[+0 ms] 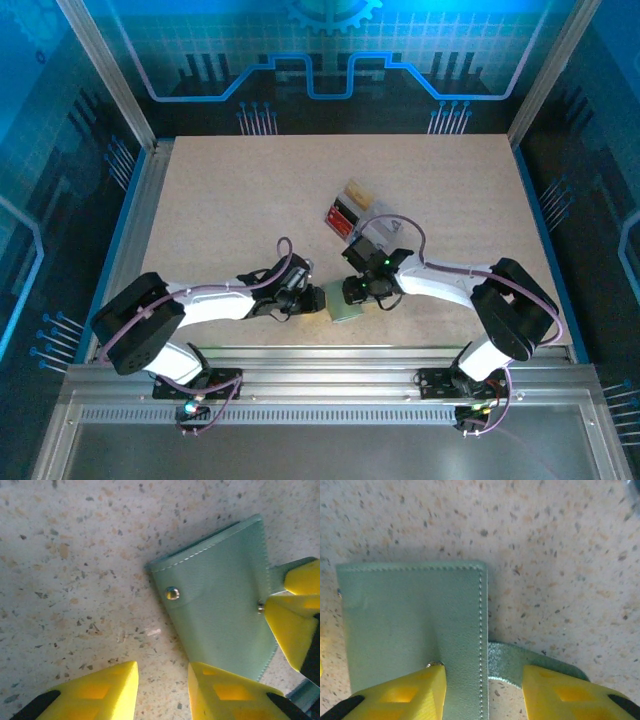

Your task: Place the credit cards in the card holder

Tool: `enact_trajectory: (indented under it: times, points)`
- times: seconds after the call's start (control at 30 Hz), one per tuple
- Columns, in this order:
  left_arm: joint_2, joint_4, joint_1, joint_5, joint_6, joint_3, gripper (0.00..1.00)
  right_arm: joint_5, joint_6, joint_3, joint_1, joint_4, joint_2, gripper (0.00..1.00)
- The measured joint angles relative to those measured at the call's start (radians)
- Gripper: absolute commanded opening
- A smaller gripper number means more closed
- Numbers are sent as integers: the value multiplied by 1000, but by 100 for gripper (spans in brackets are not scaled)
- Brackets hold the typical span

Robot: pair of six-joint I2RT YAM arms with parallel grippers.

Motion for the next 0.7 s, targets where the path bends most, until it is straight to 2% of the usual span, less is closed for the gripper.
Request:
enact_trajectory:
  times: [0.33, 0.7]
  points:
    - [55, -22, -2, -6, 0, 30, 26, -135, 0, -43, -37, 81, -12, 46]
    - [90, -92, -27, -58, -6, 80, 24, -239, -8, -58, -51, 132, -58, 40]
